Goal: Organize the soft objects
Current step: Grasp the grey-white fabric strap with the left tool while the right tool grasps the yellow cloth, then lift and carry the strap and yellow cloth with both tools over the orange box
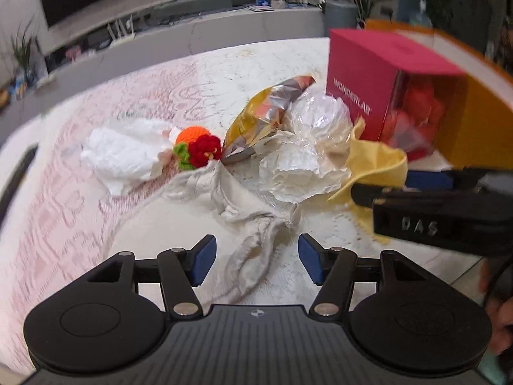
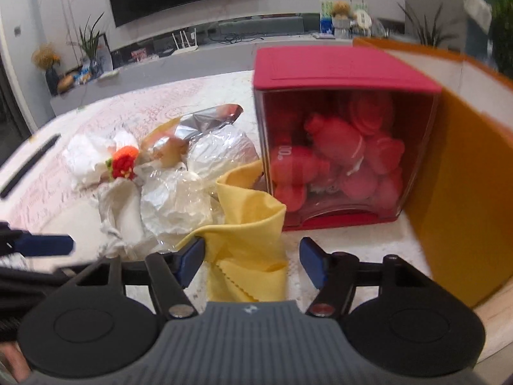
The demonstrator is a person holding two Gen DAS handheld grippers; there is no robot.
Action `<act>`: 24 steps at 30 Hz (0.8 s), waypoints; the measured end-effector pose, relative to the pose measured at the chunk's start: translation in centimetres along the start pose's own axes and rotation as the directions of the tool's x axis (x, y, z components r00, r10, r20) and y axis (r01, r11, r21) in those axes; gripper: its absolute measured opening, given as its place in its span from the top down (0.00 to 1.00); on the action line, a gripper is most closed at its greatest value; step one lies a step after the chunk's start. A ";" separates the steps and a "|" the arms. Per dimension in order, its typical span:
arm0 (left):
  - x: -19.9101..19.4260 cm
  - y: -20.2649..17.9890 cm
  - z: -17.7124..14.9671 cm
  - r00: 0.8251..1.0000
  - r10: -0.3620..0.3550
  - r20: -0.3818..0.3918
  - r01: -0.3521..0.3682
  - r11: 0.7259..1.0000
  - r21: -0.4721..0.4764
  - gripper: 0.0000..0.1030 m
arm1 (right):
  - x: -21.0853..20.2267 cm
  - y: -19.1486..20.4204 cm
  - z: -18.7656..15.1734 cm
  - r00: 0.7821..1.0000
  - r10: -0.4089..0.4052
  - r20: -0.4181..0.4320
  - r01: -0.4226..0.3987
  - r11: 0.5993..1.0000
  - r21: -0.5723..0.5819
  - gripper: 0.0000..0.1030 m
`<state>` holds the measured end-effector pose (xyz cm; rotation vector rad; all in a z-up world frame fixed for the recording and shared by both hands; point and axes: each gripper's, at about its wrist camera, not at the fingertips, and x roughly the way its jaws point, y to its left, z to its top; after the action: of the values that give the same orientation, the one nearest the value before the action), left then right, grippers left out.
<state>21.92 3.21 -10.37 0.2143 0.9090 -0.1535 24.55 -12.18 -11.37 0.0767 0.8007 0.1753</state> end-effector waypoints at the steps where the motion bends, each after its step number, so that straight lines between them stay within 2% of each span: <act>1: 0.3 -0.4 0.1 1.000 0.021 0.001 -0.022 0.999 0.029 0.33 | 0.1 -0.1 0.0 1.000 0.007 0.002 -0.007 1.000 0.010 0.39; 3: 1.1 -1.0 0.2 0.998 0.060 0.002 -0.060 0.996 0.070 0.33 | 0.3 -0.3 -0.1 1.000 0.019 -0.004 -0.019 1.000 0.021 0.43; 7: 2.2 -1.0 0.0 0.997 0.082 -0.003 -0.082 0.995 0.065 0.37 | 0.6 -0.4 -0.4 0.999 0.035 -0.008 -0.034 0.999 0.029 0.50; 9: 2.2 -1.0 -0.1 0.996 0.089 0.010 -0.090 0.994 0.063 0.48 | 0.7 -0.2 -0.5 0.999 0.045 -0.005 -0.045 0.999 0.024 0.55; 11: 2.1 -1.1 -0.2 0.996 0.085 0.015 -0.086 0.994 0.064 0.57 | 0.7 -0.1 -0.7 0.999 0.045 -0.001 -0.045 0.999 0.012 0.69; 12: 2.2 -1.2 -0.2 0.997 0.081 0.015 -0.081 0.995 0.064 0.67 | 0.7 0.0 -0.7 0.999 0.052 -0.003 -0.052 0.999 0.007 0.74; 13: 2.1 -1.3 -0.2 0.997 0.080 0.016 -0.081 0.995 0.064 0.72 | 0.8 0.1 -0.7 0.998 0.061 -0.007 -0.061 0.998 0.003 0.80; 15: 2.0 -1.4 -0.3 0.996 0.084 0.020 -0.085 0.994 0.070 0.82 | 0.7 0.3 -0.9 0.998 0.065 -0.009 -0.065 0.998 -0.009 0.88; 16: 2.0 -1.5 -0.3 0.996 0.087 0.025 -0.088 0.994 0.070 0.83 | 0.6 0.4 -0.9 0.998 0.069 -0.010 -0.069 0.998 -0.014 0.92; 24: -2.2 -1.0 -0.4 0.984 0.086 0.154 -0.091 0.996 0.022 0.88 | -1.9 1.2 -1.0 0.995 0.084 0.049 -0.081 0.995 -0.061 0.95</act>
<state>20.10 2.45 -8.99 0.2662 0.7439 -0.0991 22.34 -11.38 -10.57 0.0587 0.7412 0.2741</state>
